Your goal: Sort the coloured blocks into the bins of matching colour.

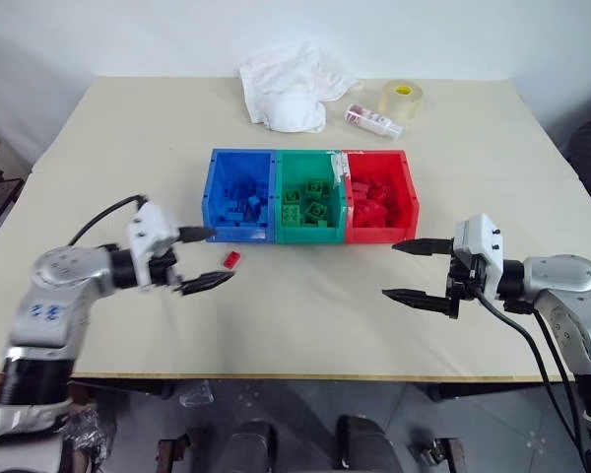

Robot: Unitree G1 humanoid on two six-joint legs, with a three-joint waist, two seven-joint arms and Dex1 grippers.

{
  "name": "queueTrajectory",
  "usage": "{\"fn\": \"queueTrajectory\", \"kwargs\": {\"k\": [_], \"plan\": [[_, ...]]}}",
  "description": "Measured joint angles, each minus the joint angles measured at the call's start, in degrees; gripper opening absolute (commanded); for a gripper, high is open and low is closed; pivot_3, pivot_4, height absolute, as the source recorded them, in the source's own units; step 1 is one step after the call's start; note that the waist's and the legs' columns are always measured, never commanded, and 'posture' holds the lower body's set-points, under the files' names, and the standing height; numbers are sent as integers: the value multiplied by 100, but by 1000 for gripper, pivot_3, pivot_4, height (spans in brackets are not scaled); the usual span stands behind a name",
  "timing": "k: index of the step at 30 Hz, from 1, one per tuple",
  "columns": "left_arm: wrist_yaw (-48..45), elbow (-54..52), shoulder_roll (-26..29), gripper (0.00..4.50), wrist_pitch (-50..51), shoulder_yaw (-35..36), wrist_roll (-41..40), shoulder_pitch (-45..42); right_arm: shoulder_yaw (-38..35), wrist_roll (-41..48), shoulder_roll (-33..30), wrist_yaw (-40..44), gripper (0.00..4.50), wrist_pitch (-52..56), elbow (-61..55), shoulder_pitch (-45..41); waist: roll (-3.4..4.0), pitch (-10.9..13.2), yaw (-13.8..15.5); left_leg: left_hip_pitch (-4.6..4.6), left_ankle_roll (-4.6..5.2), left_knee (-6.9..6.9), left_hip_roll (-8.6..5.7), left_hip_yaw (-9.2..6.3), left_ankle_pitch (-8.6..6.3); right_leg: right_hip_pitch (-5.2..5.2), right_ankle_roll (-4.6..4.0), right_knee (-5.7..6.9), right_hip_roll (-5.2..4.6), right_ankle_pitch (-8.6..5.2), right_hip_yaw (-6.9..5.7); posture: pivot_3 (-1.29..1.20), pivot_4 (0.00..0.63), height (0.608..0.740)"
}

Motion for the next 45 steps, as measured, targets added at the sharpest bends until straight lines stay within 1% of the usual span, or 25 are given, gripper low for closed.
{"fn": "queueTrajectory", "kwargs": {"k": [2,4,8,12,15,20,25,29,32,33,36,43,45], "plan": [[-62,217,142,4472,-187,281,24,570,57,-15,37,55,4500,-29,86,-104,1,0,3,2,0,0,-1,0,0,2,0,-1,-1,0,3,0,150,740],[-18,318,86,4472,-228,421,33,904,130,-45,59,87,4500,-88,186,-178,0,1,52,-1,1,4,-3,-11,0,6,0,-2,-1,0,-2,0,150,740],[223,123,-179,4472,-305,424,19,913,190,-52,147,114,4500,-115,210,-280,0,0,155,-2,2,7,-9,-12,-1,7,0,0,-4,1,6,0,150,740],[544,127,-435,4472,-462,115,187,532,248,-116,164,141,4500,-120,247,-362,0,0,147,-1,1,7,-9,-11,-1,4,0,7,-2,1,3,0,150,740],[794,297,-787,4472,-668,-325,505,129,257,-156,211,142,4500,-120,300,-365,-1,0,140,-1,1,6,-10,-6,-1,2,0,12,-2,1,1,0,150,740],[1186,995,-1312,4472,-1000,-981,1061,-324,257,-172,235,89,4500,-119,306,-347,-1,0,132,-1,1,6,-10,0,0,-2,1,15,1,1,-4,0,150,740],[1832,1628,-1760,4472,-1395,-1157,1430,-931,239,-167,236,-27,4500,-104,160,-218,-3,-2,164,2,1,13,-13,0,0,5,3,17,-3,2,-4,0,150,740],[2156,1712,-1934,4472,-1204,-1172,1497,-1079,190,-167,236,-104,4500,-92,80,-139,-1,-3,163,4,2,15,-12,0,0,6,4,19,-3,2,-3,0,150,740],[2258,1587,-1993,3926,-926,-1208,1496,-1086,186,-167,236,-158,4500,-80,62,-122,4,-7,166,6,2,16,-13,-1,1,10,4,19,-3,2,-2,0,150,740],[2270,1528,-2014,3649,-832,-1216,1496,-1088,186,-167,236,-178,4500,-72,59,-122,4,-7,169,6,3,17,-13,-1,1,11,4,19,-4,2,-1,0,150,740],[2277,1452,-2114,2662,-679,-1229,1481,-1090,186,-166,236,-207,4500,-44,55,-122,5,-8,169,7,3,18,-13,-1,1,11,4,19,-3,2,-1,0,150,740],[2355,1343,-2136,497,-322,-1237,1467,-1161,185,-166,236,-254,4500,-2,55,-122,5,-8,149,7,2,17,-12,0,1,9,4,19,-3,2,0,0,150,740],[2320,1338,-2136,465,-281,-1227,1419,-1163,176,-166,236,-275,4500,3,35,-122,5,-8,149,6,2,17,-12,0,1,8,4,19,-3,2,0,0,150,740]]}}
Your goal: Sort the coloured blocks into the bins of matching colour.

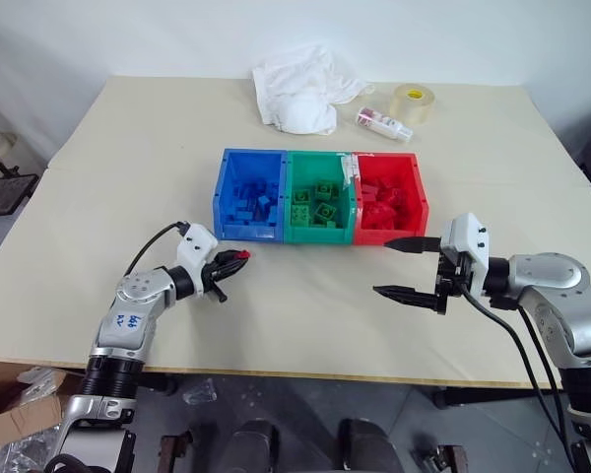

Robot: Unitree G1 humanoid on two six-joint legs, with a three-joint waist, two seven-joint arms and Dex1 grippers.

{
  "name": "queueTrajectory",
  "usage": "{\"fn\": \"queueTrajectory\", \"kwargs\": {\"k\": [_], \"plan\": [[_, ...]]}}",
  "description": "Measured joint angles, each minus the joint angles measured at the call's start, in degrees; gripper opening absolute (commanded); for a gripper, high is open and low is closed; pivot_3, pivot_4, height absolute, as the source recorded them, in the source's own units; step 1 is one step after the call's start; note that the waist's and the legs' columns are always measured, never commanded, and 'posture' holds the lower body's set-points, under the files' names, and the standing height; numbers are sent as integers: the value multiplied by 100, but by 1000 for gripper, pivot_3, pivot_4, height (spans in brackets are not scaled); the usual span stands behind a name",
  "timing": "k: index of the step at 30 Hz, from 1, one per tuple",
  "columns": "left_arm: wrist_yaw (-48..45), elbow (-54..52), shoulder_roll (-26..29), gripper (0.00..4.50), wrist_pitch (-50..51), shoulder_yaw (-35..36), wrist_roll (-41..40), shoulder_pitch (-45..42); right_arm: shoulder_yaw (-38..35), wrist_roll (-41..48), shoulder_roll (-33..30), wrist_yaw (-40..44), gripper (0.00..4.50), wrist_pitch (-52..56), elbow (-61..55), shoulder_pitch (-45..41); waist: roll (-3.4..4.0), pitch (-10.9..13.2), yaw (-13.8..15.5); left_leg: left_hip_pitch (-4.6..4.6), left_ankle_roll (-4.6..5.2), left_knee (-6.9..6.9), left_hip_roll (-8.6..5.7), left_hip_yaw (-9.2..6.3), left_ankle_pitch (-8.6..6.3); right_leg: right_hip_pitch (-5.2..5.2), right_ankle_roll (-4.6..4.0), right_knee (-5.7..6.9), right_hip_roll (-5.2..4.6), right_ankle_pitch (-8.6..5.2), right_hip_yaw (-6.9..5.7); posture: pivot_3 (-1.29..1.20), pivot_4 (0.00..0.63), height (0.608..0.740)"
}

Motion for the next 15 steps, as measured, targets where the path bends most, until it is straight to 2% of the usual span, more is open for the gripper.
{"fn": "queueTrajectory", "kwargs": {"k": [3,7,10,15], "plan": [[-254,-108,-1,465,148,-53,-137,-5,-71,7,-2,-35,4500,6,-100,28,0,0,10,-1,0,-1,0,-1,0,0,0,-1,0,0,0,0,150,740],[-697,-487,-204,465,523,-486,-359,-107,-207,23,-8,-104,4500,46,-247,223,-3,2,32,-10,1,0,-6,-9,0,-1,0,-3,-2,0,-1,0,150,740],[-865,-517,-419,465,554,-730,-419,-523,-376,68,-51,-184,4500,105,-365,336,-4,2,14,-11,1,0,-3,-7,0,-3,0,-4,1,0,-3,0,150,740],[-829,39,-1178,465,84,-958,-363,-1600,-725,153,-103,-354,4500,174,-634,691,-7,4,22,-12,1,0,-9,-3,1,-1,1,-7,1,1,-6,0,150,740]]}}
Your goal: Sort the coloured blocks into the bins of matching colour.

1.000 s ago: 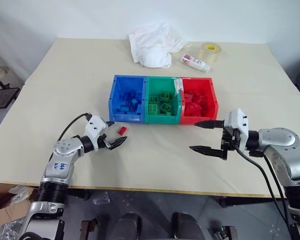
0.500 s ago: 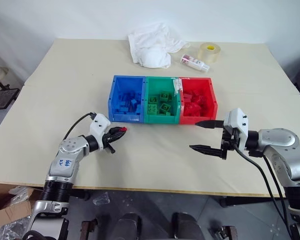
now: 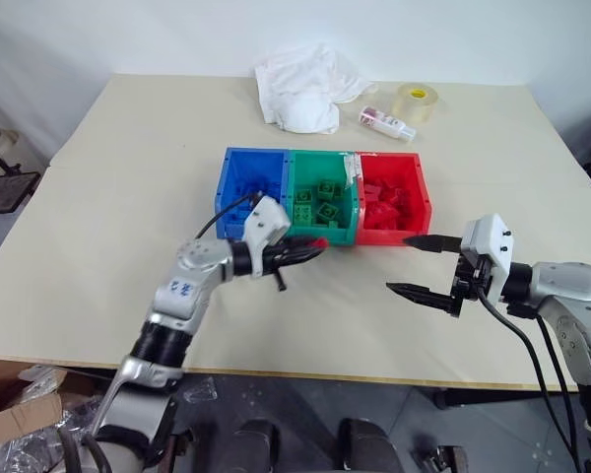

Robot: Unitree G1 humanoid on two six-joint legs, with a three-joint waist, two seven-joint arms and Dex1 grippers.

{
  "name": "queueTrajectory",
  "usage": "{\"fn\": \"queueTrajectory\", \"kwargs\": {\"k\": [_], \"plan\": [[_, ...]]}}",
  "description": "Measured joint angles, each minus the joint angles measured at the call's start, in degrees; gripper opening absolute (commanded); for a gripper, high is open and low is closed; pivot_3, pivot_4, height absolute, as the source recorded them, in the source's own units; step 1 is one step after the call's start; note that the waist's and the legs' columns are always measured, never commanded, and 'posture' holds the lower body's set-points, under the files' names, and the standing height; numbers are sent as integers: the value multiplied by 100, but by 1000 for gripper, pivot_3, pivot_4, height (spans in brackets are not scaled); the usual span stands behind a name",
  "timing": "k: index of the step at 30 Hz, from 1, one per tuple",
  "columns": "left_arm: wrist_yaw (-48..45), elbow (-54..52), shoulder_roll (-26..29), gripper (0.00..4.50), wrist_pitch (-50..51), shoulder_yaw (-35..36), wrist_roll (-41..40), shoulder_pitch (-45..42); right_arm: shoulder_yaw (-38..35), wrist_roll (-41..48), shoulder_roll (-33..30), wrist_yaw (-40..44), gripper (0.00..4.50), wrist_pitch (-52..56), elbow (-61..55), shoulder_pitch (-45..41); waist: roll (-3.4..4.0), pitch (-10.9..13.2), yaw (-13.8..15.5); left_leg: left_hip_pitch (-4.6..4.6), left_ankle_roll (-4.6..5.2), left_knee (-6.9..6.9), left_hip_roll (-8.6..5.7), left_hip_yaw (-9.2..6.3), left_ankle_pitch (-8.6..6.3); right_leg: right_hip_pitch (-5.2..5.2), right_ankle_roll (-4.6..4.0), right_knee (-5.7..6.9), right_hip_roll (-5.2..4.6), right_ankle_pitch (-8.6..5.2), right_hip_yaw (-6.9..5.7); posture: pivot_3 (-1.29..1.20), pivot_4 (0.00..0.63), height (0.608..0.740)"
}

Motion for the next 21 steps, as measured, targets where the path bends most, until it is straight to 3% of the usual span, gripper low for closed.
{"fn": "queueTrajectory", "kwargs": {"k": [13,14,21], "plan": [[731,4385,-1536,465,-2308,108,668,-2672,-465,198,-56,-517,4500,239,-787,744,-18,11,4,-3,2,-3,-18,18,1,-4,4,-6,1,1,-5,0,150,740],[944,4743,-1600,1212,-2429,150,736,-2873,-484,223,-57,-553,4500,243,-808,798,-20,12,5,-3,2,-4,-18,19,1,-4,5,-6,1,1,-5,0,150,740],[1219,5373,-1653,3286,-2906,385,905,-3171,-667,291,-57,-679,4500,293,-919,1015,-21,13,0,-3,3,-5,-17,21,1,-9,5,-3,1,2,-5,0,150,740]]}}
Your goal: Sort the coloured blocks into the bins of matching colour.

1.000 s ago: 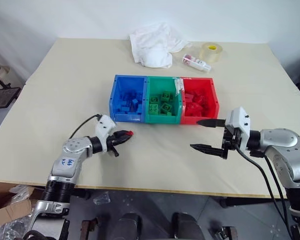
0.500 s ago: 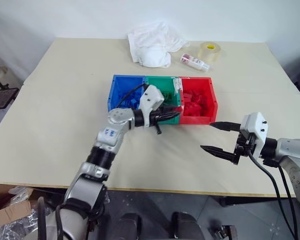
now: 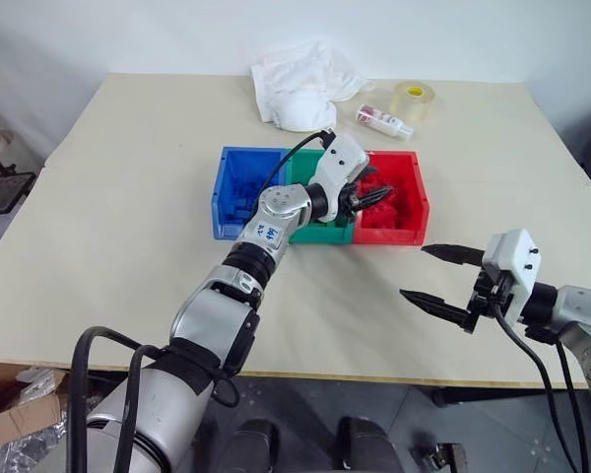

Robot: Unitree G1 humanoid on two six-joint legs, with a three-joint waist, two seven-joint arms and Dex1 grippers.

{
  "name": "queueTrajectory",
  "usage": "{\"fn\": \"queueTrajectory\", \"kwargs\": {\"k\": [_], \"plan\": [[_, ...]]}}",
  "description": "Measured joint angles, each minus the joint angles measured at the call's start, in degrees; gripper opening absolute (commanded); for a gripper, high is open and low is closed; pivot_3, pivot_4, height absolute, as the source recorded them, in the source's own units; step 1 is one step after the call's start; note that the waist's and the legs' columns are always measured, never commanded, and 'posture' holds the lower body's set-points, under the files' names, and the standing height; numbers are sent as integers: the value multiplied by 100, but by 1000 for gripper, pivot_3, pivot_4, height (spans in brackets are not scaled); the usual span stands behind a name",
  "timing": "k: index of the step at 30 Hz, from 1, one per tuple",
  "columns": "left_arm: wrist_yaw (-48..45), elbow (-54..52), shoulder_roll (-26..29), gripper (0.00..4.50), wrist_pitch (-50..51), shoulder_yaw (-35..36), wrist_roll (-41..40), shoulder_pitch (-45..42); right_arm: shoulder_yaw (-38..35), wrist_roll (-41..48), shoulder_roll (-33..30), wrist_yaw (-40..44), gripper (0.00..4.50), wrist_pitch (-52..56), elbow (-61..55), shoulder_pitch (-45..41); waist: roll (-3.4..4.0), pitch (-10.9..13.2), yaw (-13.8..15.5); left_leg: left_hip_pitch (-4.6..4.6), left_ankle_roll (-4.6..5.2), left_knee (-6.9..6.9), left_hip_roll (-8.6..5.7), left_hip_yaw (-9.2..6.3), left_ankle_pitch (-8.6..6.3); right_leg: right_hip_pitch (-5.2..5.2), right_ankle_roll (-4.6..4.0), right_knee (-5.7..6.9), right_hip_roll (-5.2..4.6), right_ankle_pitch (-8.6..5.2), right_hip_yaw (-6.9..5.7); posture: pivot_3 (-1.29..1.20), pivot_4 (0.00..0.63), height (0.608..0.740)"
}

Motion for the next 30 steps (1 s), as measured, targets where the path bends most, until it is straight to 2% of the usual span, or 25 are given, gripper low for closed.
{"fn": "queueTrajectory", "kwargs": {"k": [7,11,14,18,21,24,30], "plan": [[-440,-413,316,3286,-94,109,-2,296,211,-26,0,101,4500,-67,240,-471,1,-1,-16,1,0,1,3,1,0,-2,0,1,1,0,0,0,150,740],[-740,-1224,593,3286,430,142,-73,754,460,-50,0,198,4500,-114,421,-776,1,-1,-19,0,0,3,3,-1,0,-3,0,3,0,0,1,0,150,740],[-1142,-2387,1103,3286,1065,212,-328,1368,575,-61,1,289,4500,-132,568,-838,3,-2,-34,1,0,1,22,-5,0,-5,0,7,0,0,1,0,150,740],[-1729,-4360,2175,3286,2303,330,-796,2627,710,-69,2,424,4500,-212,757,-924,5,-3,-126,2,-1,-1,30,-12,0,-7,-1,10,1,0,3,0,150,740],[-2156,-5279,2980,3286,2973,539,-1207,3371,748,-74,-11,548,4500,-231,896,-992,6,-3,-155,2,-1,1,31,-18,0,-4,-2,10,-1,-1,4,0,150,740],[-2378,-5709,3717,3286,3235,973,-1441,4049,772,-102,-83,699,4500,-252,1086,-1051,6,-3,-149,2,-1,1,30,-25,0,-1,-3,7,-2,-1,4,0,150,740],[-2445,-5916,4481,3286,3058,1699,-1512,5044,873,-328,-283,1064,4500,-445,1590,-1200,5,-3,-110,2,-1,1,28,-33,0,4,-4,5,-4,-1,3,0,150,740]]}}
